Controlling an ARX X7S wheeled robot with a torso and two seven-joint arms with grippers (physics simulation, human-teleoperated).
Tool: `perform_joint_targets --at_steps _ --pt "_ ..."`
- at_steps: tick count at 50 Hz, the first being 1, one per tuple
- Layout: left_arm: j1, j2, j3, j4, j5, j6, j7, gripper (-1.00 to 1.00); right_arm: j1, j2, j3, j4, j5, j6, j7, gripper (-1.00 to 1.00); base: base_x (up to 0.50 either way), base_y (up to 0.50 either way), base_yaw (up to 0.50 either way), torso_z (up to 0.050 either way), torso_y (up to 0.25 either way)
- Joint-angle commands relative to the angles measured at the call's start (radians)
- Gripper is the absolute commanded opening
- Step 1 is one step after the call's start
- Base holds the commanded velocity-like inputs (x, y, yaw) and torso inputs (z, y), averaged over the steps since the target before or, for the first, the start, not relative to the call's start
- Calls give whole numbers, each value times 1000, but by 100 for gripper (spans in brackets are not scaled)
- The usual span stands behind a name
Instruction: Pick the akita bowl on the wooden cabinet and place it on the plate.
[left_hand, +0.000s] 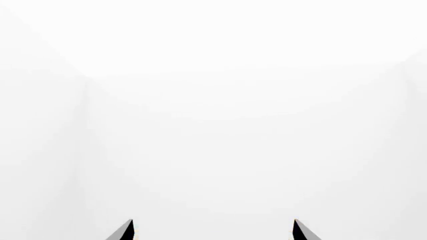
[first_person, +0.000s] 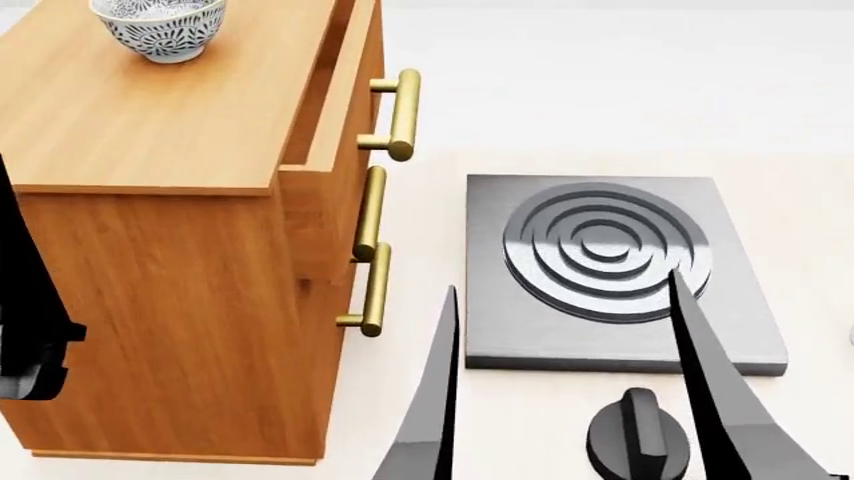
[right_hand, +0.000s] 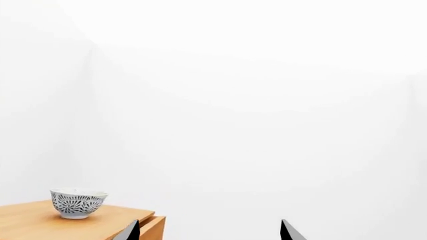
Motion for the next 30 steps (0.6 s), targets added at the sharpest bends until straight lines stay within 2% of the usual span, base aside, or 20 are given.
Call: perform_joint_targets --at_steps 1,4,5,6,9,12,14,22,30 --pt "-218 -84 151 -11 -189 71 -162 100 12 4 -14 -6 -3 4 22 100 0 0 0 0 0" --pt "-229 -95 124 -35 -228 126 -108 100 18 8 -21 -7 -3 4 27 100 0 0 0 0 0" --pt "-236 -92 115 -48 -246 167 -16 100 21 10 -23 -9 -3 5 31 100 0 0 0 0 0" --pt "-252 -90 115 -50 -243 154 -6 100 23 12 -26 -10 -2 3 34 100 0 0 0 0 0" --pt "-311 -82 118 -50 -290 101 -43 100 29 16 -32 -9 2 -3 40 100 0 0 0 0 0" --pt "-352 -79 112 -63 -368 101 -1 100 36 21 -39 -9 7 -5 50 100 0 0 0 0 0" --pt "-387 -75 118 -64 -381 59 -31 100 44 26 -48 -13 7 -6 58 100 0 0 0 0 0" --pt "-411 -64 115 -103 -385 52 7 100 71 51 -99 -15 -24 -41 80 100 16 0 0 0 0" --pt "-417 -59 113 -107 -392 51 8 100 122 75 -165 -11 -10 -63 118 100 382 0 0 0 0"
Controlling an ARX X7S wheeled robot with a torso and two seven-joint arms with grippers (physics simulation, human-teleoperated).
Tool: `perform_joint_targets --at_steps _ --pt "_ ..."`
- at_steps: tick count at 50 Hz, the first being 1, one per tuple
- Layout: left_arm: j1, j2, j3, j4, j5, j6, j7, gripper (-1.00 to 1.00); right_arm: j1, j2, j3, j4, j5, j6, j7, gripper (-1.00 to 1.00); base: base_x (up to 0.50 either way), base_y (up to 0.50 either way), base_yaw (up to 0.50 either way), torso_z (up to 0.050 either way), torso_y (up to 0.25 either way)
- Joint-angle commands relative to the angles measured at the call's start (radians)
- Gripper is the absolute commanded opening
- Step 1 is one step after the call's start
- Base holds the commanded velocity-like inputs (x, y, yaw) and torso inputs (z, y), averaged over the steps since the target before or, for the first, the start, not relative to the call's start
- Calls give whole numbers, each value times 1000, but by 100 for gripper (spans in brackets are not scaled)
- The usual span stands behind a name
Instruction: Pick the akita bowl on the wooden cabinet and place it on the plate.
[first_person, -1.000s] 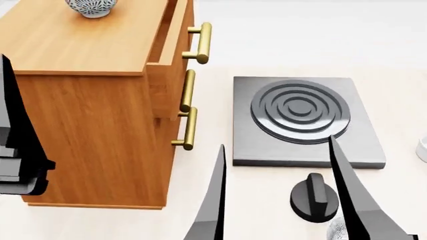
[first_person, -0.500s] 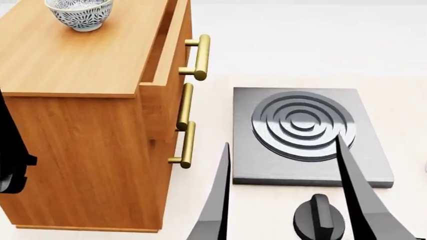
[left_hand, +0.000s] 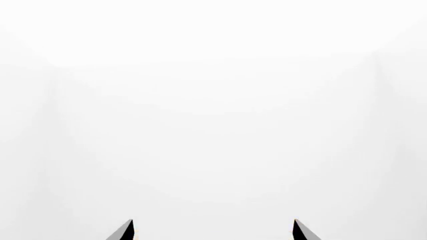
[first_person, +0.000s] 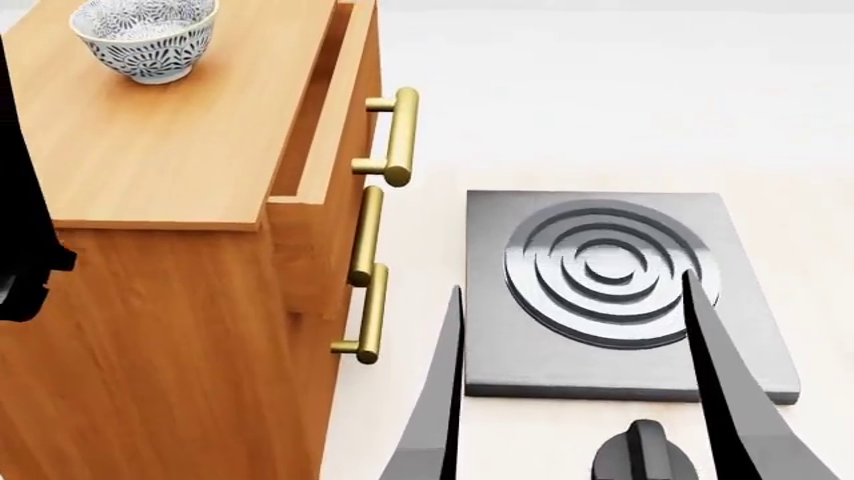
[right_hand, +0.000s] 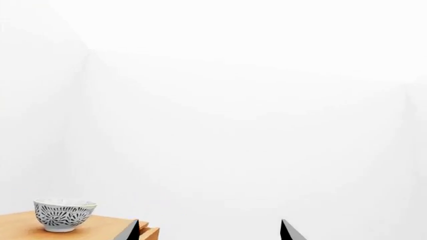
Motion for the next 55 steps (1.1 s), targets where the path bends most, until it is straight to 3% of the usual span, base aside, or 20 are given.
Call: perform_joint_targets --at_steps 1,22,31,39,55 --pt "-48 5 4 -19 -41 -11 12 100 49 28 -68 1 -3 -29 42 100 414 0 0 0 0" --pt "-133 15 -10 3 -111 -51 -22 100 80 30 -87 6 27 -22 80 100 52 0 0 0 0" --pt "-268 59 -12 -45 -206 -120 -21 100 86 34 -99 12 23 -32 88 100 0 0 0 0 0" --pt "-358 114 -9 -147 -249 -162 56 100 89 38 -104 17 25 -44 90 100 0 0 0 0 0" --pt "-433 205 38 -448 -186 -230 293 100 162 94 -174 -4 32 -70 168 100 0 0 0 0 0"
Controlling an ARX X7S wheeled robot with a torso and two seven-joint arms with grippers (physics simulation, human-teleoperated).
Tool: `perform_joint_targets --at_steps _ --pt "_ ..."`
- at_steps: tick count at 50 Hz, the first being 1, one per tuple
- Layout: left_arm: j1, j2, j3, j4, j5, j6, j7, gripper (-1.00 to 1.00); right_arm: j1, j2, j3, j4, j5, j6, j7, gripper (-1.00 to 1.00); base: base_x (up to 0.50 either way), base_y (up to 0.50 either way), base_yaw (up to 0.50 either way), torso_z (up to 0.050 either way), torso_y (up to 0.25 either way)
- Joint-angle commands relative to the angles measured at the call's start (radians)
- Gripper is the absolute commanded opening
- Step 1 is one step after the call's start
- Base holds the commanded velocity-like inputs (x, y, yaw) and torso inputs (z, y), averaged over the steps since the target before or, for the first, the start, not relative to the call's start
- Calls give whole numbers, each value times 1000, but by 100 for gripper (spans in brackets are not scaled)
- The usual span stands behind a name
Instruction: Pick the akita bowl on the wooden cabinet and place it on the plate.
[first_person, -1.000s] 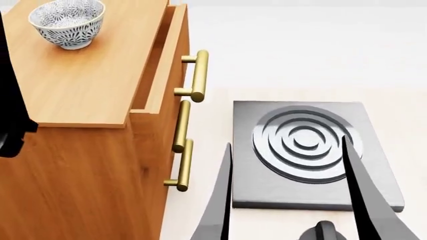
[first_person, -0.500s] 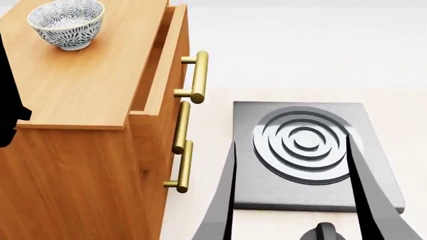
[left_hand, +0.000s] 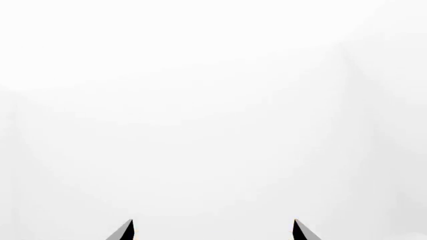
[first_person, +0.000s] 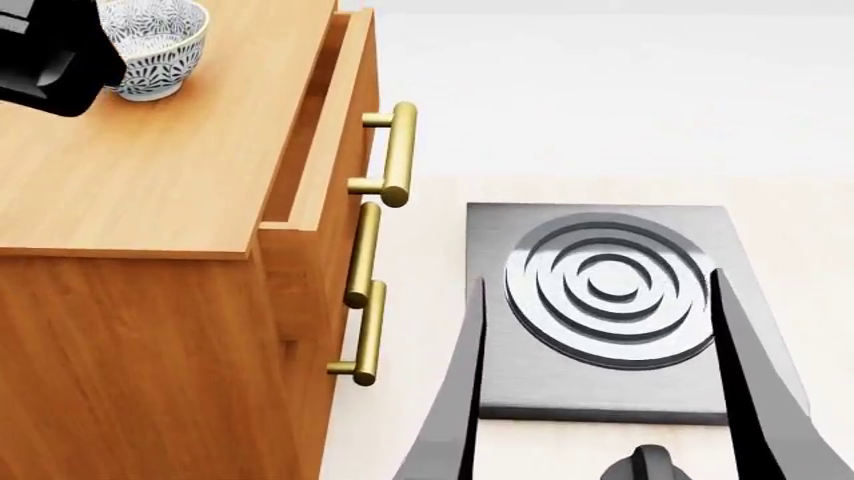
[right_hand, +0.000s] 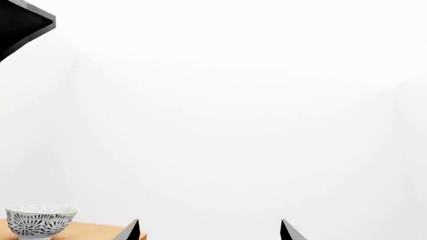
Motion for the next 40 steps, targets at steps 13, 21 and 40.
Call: perform_joint_targets --at_steps 13,21,40 --pt "-163 144 61 -401 55 -112 273 100 315 86 -359 -8 31 -97 221 100 0 0 0 0 0" --pt "-210 209 66 -590 15 -147 373 100 376 84 -431 -8 34 -112 253 100 0 0 0 0 0" --pt "-343 432 173 -1174 176 -159 674 100 382 97 -443 1 29 -145 254 100 0 0 0 0 0"
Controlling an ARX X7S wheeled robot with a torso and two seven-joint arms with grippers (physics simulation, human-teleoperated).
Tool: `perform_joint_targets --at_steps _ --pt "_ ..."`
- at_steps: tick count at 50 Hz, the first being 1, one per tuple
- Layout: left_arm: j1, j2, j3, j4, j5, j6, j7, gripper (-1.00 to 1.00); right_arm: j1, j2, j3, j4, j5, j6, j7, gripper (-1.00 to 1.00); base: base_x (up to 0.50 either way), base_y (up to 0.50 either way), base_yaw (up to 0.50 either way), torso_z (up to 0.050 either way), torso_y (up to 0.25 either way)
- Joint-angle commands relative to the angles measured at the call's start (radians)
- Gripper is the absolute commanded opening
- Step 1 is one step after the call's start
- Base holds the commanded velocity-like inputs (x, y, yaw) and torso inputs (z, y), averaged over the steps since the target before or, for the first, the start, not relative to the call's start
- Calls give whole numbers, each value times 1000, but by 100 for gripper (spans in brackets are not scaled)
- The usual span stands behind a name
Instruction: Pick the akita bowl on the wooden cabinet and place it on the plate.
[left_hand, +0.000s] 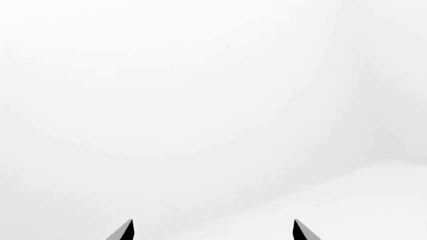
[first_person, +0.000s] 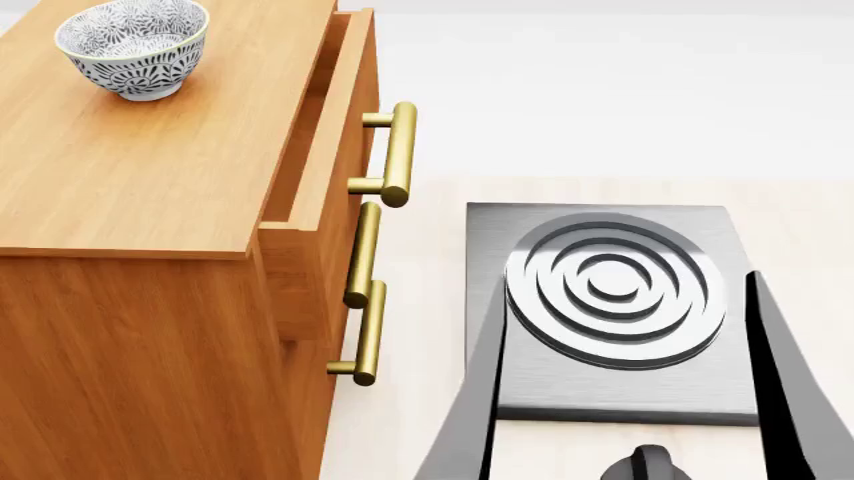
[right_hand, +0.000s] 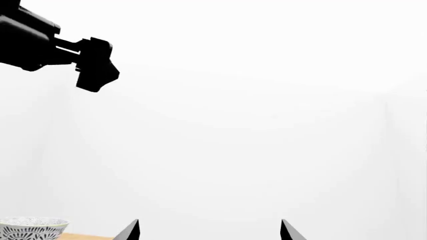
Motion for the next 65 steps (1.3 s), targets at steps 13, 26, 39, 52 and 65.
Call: perform_joint_targets --at_steps 13,26,39,52,65 --pt "-180 327 171 -833 233 11 412 100 -9 4 1 20 1 -29 -12 100 0 0 0 0 0" --pt "-169 449 176 -1168 379 17 535 100 -25 -3 16 45 3 -44 -35 100 0 0 0 0 0" --pt "-116 439 -442 -1169 1033 -145 485 100 -43 -10 24 60 -1 -49 -49 100 0 0 0 0 0" --pt "-83 418 -713 -1169 1327 -192 465 100 -60 -15 33 78 -2 -64 -64 100 0 0 0 0 0" --pt "-85 401 -1012 -1169 1349 -317 490 100 -70 -19 42 87 -2 -64 -72 100 0 0 0 0 0"
